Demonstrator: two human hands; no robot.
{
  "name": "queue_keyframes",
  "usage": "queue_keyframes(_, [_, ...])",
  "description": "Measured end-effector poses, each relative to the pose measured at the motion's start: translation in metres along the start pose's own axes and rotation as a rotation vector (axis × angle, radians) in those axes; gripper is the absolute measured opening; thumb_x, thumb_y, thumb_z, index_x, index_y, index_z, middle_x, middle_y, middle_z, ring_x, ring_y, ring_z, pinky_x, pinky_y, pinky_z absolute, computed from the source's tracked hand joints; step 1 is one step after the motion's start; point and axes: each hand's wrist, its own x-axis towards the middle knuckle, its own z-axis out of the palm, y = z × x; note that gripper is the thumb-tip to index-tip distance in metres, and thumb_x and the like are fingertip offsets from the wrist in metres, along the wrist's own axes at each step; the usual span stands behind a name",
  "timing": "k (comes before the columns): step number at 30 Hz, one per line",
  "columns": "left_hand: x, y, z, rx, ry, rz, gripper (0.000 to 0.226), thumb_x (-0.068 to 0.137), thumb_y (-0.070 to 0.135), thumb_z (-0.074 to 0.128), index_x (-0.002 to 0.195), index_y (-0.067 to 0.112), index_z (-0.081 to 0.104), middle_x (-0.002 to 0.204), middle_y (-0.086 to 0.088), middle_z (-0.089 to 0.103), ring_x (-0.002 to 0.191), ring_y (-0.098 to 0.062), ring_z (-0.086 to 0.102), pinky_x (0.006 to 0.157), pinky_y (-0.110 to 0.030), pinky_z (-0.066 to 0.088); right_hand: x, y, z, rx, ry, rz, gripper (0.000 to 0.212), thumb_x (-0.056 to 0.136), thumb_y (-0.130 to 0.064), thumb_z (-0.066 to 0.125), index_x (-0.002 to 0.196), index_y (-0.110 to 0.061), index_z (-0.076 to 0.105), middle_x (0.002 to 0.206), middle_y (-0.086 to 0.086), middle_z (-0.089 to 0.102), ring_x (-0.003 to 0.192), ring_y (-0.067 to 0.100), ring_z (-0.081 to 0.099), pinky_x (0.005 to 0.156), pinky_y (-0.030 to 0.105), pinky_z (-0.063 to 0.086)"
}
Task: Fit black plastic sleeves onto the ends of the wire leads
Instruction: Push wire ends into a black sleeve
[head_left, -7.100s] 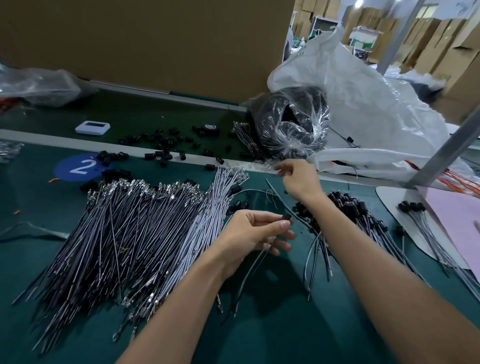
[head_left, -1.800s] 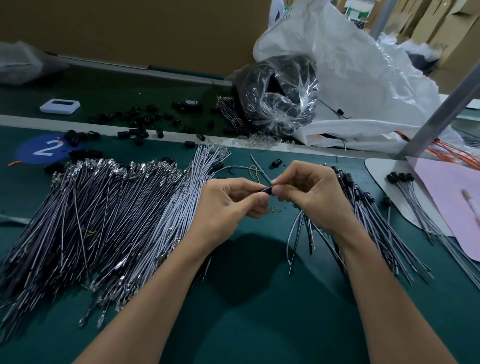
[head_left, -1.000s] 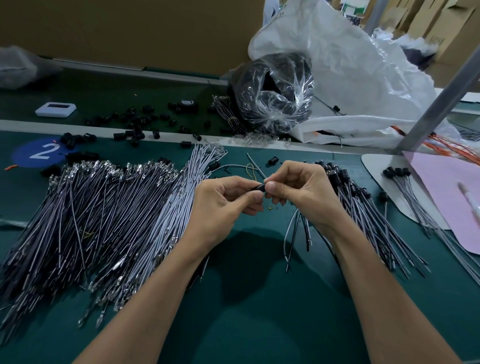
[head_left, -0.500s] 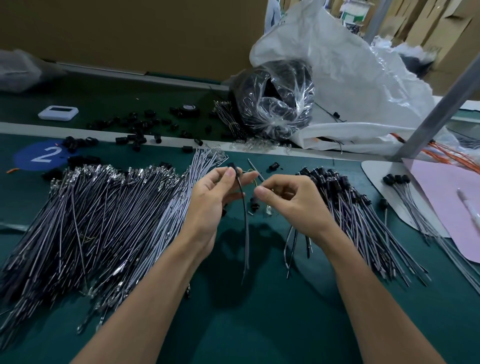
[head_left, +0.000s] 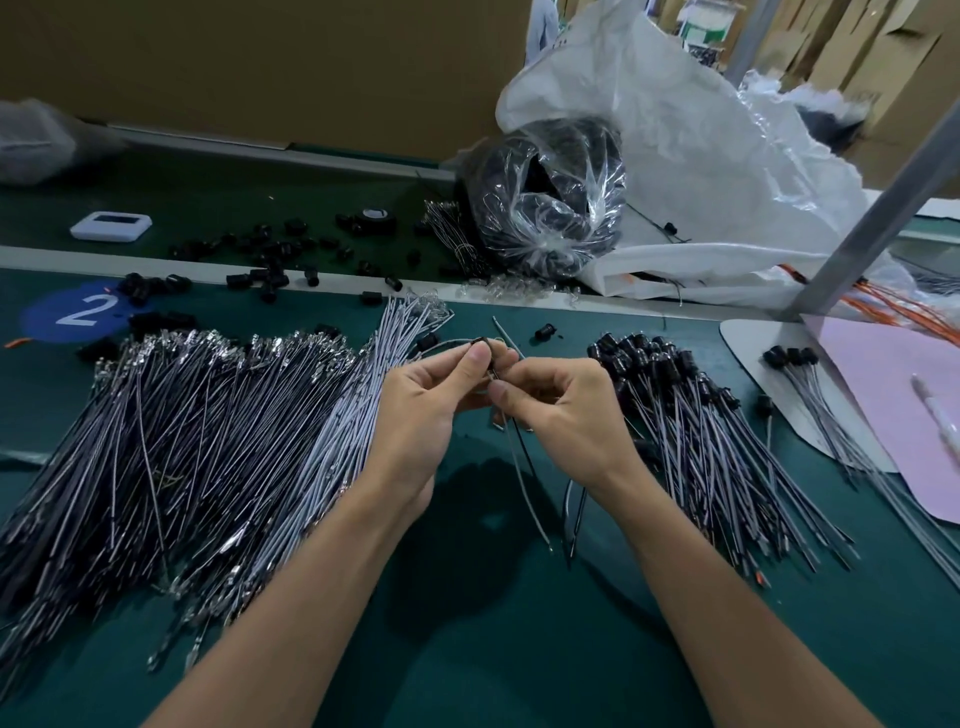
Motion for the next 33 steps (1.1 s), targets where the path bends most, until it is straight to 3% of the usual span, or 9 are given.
queue_keyframes(11, [-0.004, -0.006, 0.007, -0.014, 0.037, 0.002, 0.022, 0.082, 0.029, 0.061, 0.091, 0.015, 0.076, 0.097, -0.008, 0.076, 0.094, -0.02, 0.072, 0.077, -0.024, 0.057, -0.003, 0.001, 0.005, -0.082, 0.102, -0.095, 0.013, 0.085, -0.002, 0.07, 0.073, -0.004, 0.074, 0.062, 0.011, 0.068, 0.058, 0.033, 0.062, 0.057, 0.047, 0.051])
queue_keyframes(15, [-0.005, -0.008, 0.01, 0.004, 0.038, -0.003, 0.023, 0.087, 0.027, 0.059, 0.095, 0.012, 0.075, 0.098, -0.009, 0.076, 0.096, -0.02, 0.072, 0.079, -0.022, 0.056, -0.003, 0.001, 0.009, -0.124, 0.113, -0.11, 0.022, 0.086, -0.003, 0.07, 0.064, -0.009, 0.068, 0.057, 0.013, 0.063, 0.053, 0.032, 0.056, 0.051, 0.042, 0.046])
queue_keyframes(19, [-0.002, -0.01, 0.008, -0.008, 0.068, -0.007, 0.02, 0.097, 0.017, 0.055, 0.097, 0.009, 0.073, 0.1, -0.009, 0.076, 0.098, -0.021, 0.071, 0.082, -0.023, 0.056, -0.001, -0.001, 0.009, -0.179, 0.107, -0.088, 0.019, 0.085, -0.004, 0.071, 0.067, -0.009, 0.071, 0.052, -0.003, 0.059, 0.046, 0.007, 0.045, 0.046, 0.022, 0.037])
queue_keyframes(23, [0.001, -0.01, 0.006, -0.002, 0.065, -0.03, 0.018, 0.098, 0.013, 0.055, 0.092, 0.01, 0.072, 0.099, -0.011, 0.075, 0.096, -0.022, 0.071, 0.085, -0.027, 0.056, -0.001, -0.003, 0.003, -0.18, 0.09, -0.055, 0.01, 0.084, -0.004, 0.071, 0.076, -0.004, 0.076, 0.06, 0.012, 0.065, 0.05, 0.01, 0.044, 0.051, 0.032, 0.04])
queue_keyframes(27, [0.001, -0.009, 0.005, 0.033, 0.063, -0.023, 0.015, 0.093, 0.013, 0.06, 0.091, 0.012, 0.074, 0.097, -0.009, 0.076, 0.096, -0.02, 0.072, 0.086, -0.028, 0.057, -0.001, -0.002, -0.002, -0.237, 0.026, -0.047, 0.018, 0.086, -0.01, 0.07, 0.072, 0.001, 0.073, 0.057, 0.019, 0.058, 0.05, 0.013, 0.037, 0.05, 0.037, 0.035])
queue_keyframes(30, [-0.002, -0.011, 0.008, 0.056, 0.075, -0.018, 0.016, 0.093, 0.015, 0.061, 0.094, 0.011, 0.076, 0.095, -0.008, 0.076, 0.094, -0.021, 0.072, 0.083, -0.027, 0.057, -0.001, -0.001, -0.001, -0.28, 0.079, -0.084, 0.02, 0.086, -0.009, 0.071, 0.067, -0.002, 0.073, 0.046, 0.004, 0.052, 0.046, 0.006, 0.035, 0.045, 0.027, 0.031])
queue_keyframes(33, [-0.004, -0.014, 0.011, 0.039, 0.101, -0.029, 0.017, 0.09, 0.017, 0.063, 0.096, 0.008, 0.076, 0.094, -0.011, 0.076, 0.093, -0.025, 0.072, 0.082, -0.027, 0.058, -0.001, -0.001, 0.0, -0.314, 0.112, -0.105, 0.016, 0.086, -0.008, 0.071, 0.071, -0.005, 0.076, 0.05, -0.002, 0.06, 0.045, 0.011, 0.045, 0.046, 0.024, 0.036])
